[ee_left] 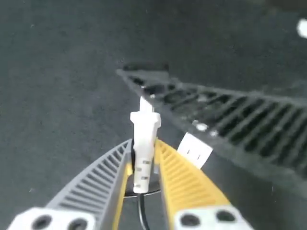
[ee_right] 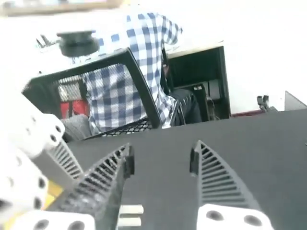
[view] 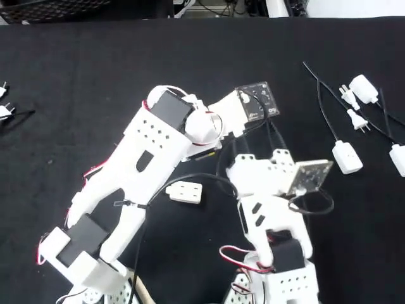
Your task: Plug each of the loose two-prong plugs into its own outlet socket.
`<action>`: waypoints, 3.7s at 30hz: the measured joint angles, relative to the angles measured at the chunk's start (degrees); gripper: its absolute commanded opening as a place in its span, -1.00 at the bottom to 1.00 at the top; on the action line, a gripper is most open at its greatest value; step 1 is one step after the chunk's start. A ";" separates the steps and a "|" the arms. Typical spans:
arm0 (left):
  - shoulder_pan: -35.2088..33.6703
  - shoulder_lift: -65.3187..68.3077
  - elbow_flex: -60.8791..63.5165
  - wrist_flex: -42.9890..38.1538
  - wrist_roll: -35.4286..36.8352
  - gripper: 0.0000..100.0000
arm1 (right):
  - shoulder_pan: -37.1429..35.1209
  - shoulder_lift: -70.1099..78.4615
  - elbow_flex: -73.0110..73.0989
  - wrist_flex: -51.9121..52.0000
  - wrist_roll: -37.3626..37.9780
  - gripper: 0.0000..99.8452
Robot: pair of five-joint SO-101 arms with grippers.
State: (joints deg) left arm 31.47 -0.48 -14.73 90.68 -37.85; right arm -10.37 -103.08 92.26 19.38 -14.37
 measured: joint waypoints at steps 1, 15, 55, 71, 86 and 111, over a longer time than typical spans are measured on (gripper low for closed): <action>0.00 0.00 -0.18 -0.09 0.00 -0.94 | 0.00 0.00 0.97 -1.32 -0.35 -0.60; 3.08 0.00 -3.34 -1.49 -0.26 -0.94 | -1.23 0.00 4.31 -1.49 -10.29 -0.60; -9.23 -17.05 25.23 -21.63 6.42 -0.94 | 5.10 -0.35 4.48 7.38 1.49 -0.60; -10.37 -17.14 31.03 -23.82 39.38 -0.94 | 5.10 -0.35 4.48 7.38 1.49 -0.60; -2.64 -26.37 38.24 -23.21 47.30 -0.94 | 5.36 -0.35 4.48 7.74 1.76 -0.60; 2.02 -28.92 56.18 -34.90 46.24 -0.94 | 11.34 -0.35 4.48 5.54 1.76 -0.60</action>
State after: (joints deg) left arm 33.49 -29.41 41.45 55.78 8.40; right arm 0.97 -103.43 96.75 24.92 -12.62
